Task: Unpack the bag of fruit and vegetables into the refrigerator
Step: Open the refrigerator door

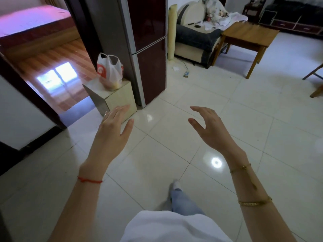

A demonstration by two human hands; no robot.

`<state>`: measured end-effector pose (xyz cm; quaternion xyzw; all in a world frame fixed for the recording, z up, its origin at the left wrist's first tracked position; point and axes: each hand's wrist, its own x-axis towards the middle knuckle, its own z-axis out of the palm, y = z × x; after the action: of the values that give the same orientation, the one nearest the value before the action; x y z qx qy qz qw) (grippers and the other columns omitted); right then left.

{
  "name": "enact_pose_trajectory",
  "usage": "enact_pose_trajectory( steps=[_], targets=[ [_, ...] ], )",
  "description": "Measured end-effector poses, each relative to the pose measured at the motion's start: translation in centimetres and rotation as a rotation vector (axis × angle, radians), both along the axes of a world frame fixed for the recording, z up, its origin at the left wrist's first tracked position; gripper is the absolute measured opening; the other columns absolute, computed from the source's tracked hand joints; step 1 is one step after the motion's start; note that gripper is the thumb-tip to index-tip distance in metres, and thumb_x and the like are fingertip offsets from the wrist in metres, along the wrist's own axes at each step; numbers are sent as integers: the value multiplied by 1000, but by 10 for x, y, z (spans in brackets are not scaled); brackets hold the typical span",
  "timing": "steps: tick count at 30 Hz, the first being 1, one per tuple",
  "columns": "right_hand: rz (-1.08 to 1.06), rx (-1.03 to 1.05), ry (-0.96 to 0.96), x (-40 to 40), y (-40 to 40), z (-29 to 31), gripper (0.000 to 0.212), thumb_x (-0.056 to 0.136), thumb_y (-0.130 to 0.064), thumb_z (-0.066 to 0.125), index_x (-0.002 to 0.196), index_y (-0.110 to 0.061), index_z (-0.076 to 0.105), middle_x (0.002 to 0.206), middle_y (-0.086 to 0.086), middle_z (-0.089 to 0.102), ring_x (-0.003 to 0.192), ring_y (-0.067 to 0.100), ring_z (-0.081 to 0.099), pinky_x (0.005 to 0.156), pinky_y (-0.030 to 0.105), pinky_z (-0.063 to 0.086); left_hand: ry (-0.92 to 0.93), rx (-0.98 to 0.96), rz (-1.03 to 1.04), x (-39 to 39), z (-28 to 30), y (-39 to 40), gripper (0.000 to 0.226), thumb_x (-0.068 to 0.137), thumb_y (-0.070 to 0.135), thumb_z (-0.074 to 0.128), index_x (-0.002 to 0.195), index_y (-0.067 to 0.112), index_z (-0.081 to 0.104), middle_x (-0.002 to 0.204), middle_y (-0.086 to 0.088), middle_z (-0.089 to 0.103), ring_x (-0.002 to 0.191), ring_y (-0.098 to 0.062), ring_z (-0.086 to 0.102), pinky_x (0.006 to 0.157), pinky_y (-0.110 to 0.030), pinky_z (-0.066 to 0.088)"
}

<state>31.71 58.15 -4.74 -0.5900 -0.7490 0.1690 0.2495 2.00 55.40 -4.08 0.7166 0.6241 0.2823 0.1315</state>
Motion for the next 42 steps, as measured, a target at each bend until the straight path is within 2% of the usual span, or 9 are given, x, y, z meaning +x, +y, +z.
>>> enact_pose_trajectory(
  steps=[4, 8, 15, 22, 28, 32, 35, 38, 42],
  targets=[
    [21, -16, 1, -3, 80, -15, 47, 98, -38, 49, 142, -19, 45, 142, -1, 51, 136, 15, 39, 112, 29, 29, 1, -21, 18, -3, -15, 75, 50, 100, 32, 46, 147, 14, 42, 148, -10, 47, 141, -24, 39, 116, -49, 33],
    [48, -30, 1, -5, 172, -17, 47, 98, -38, 49, 142, -20, 45, 143, -2, 51, 137, 14, 39, 112, 29, 29, -6, -32, 53, -3, -17, 158, 51, 100, 33, 46, 147, 13, 42, 148, -9, 47, 140, -24, 39, 115, -41, 35],
    [108, 17, -29, -15, 343, 5, 47, 98, -38, 49, 142, -21, 44, 144, -3, 50, 137, 13, 38, 108, 22, 24, -51, 23, 147, -9, -3, 299, 52, 99, 37, 44, 144, 12, 45, 145, -8, 51, 135, -23, 46, 111, -41, 41],
    [172, 21, -31, -43, 487, 11, 47, 98, -38, 49, 142, -21, 45, 142, -2, 51, 135, 14, 41, 106, 19, 25, -50, 7, 257, -24, 0, 412, 59, 95, 44, 42, 143, 11, 48, 142, -9, 54, 131, -24, 50, 103, -26, 38],
    [188, 1, -16, -70, 592, -10, 47, 97, -41, 48, 141, -23, 45, 143, -2, 51, 134, 15, 42, 105, 21, 27, -65, -42, 293, -47, -18, 509, 63, 92, 50, 40, 144, 14, 47, 143, -5, 53, 132, -23, 49, 106, -31, 40],
    [215, -18, -11, -97, 664, -14, 48, 97, -42, 47, 141, -24, 45, 142, -3, 50, 134, 14, 43, 103, 19, 28, -79, -41, 328, -67, -18, 577, 67, 91, 55, 35, 144, 16, 46, 145, -5, 51, 136, -25, 47, 109, -45, 44],
    [222, -31, -8, -118, 714, -8, 47, 98, -40, 49, 142, -24, 44, 143, -3, 49, 134, 13, 43, 101, 18, 27, -97, -49, 345, -79, -8, 625, 72, 88, 57, 32, 145, 15, 45, 146, -6, 51, 135, -27, 47, 108, -49, 44],
    [220, -15, -2, -137, 755, -2, 47, 98, -38, 50, 142, -22, 45, 143, -3, 50, 135, 14, 42, 103, 18, 28, -91, -55, 360, -89, 0, 668, 68, 90, 53, 34, 145, 15, 45, 145, -10, 51, 133, -31, 48, 108, -47, 43],
    [216, -26, 9, -153, 793, -1, 46, 98, -38, 50, 141, -22, 46, 143, -3, 50, 135, 14, 42, 107, 23, 32, -65, -74, 366, -102, 2, 714, 50, 98, 34, 46, 143, 13, 46, 144, -13, 51, 132, -33, 49, 107, -45, 41]
  ],
)
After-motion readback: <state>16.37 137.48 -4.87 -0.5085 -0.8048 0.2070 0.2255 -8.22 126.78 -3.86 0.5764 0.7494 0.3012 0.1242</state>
